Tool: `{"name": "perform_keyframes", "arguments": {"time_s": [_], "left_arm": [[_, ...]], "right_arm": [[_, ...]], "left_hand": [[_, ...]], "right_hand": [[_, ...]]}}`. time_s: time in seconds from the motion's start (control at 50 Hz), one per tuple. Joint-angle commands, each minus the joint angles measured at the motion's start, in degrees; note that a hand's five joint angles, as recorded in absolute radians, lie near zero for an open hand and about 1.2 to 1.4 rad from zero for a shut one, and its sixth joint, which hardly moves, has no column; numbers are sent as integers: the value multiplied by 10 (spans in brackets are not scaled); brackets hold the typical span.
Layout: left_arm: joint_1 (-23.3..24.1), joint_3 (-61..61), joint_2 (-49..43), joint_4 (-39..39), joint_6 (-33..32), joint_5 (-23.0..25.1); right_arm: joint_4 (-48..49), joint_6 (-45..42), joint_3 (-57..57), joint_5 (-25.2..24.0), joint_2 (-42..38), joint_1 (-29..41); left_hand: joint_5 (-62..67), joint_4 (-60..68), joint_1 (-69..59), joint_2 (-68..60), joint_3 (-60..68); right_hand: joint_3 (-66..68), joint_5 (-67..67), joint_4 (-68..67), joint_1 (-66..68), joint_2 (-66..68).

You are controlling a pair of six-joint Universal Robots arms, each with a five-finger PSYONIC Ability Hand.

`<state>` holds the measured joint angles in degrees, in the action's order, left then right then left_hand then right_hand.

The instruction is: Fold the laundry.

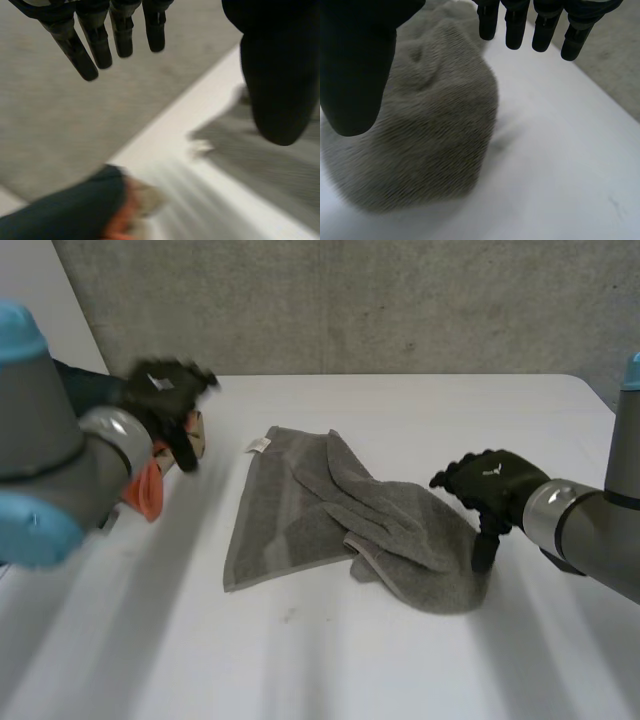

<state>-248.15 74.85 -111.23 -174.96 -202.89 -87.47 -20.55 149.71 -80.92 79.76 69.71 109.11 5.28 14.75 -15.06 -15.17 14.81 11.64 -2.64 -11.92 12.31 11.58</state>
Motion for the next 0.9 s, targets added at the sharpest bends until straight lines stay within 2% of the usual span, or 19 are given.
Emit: {"name": "perform_keyframes", "arguments": {"time_s": [0.02,0.08,0.22,0.4,0.58,0.64,0.68,0.74,0.76,0.8,0.9], "left_arm": [[75,126,5,-12,29,43],[93,127,-41,-27,35,42],[94,80,-128,-38,31,0],[97,21,-184,-47,-1,-9],[109,-17,-220,-45,-6,-49],[115,-22,-220,-50,-9,-60],[115,-24,-220,-56,-15,-69],[115,-28,-219,-70,-23,-79],[116,-30,-221,-78,-31,-83],[116,-34,-223,-83,-39,-89],[113,-46,-232,-81,-56,-97]], "right_arm": [[-5,-34,-73,-14,37,7],[23,-34,-103,-21,43,14],[127,-34,-184,-21,45,37],[190,-11,-220,-9,44,50],[225,16,-232,-4,35,58],[245,18,-232,-2,24,59],[262,18,-230,0,13,57],[277,16,-227,6,2,56],[284,16,-224,11,-4,55],[288,16,-222,16,-7,54],[299,16,-219,28,-15,53]], "left_hand": [[126,131,-128,-127,130],[124,130,-126,-125,129],[133,138,-135,-134,137],[149,155,-152,-151,154],[159,165,-162,-161,164],[265,270,-267,-266,270],[414,420,-416,-415,419],[519,524,-521,-520,524],[598,603,-600,-599,602],[647,652,-649,-648,652],[647,652,-649,-648,652]], "right_hand": [[-11,21,14,-18,-11],[-10,20,12,-16,-9],[5,5,-3,-1,6],[49,-39,-46,43,50],[84,-74,-82,78,85],[141,-131,-139,135,142],[192,-182,-189,185,193],[202,-192,-200,196,203],[204,-194,-201,197,205],[222,-212,-220,216,223],[359,-349,-356,352,359]]}}
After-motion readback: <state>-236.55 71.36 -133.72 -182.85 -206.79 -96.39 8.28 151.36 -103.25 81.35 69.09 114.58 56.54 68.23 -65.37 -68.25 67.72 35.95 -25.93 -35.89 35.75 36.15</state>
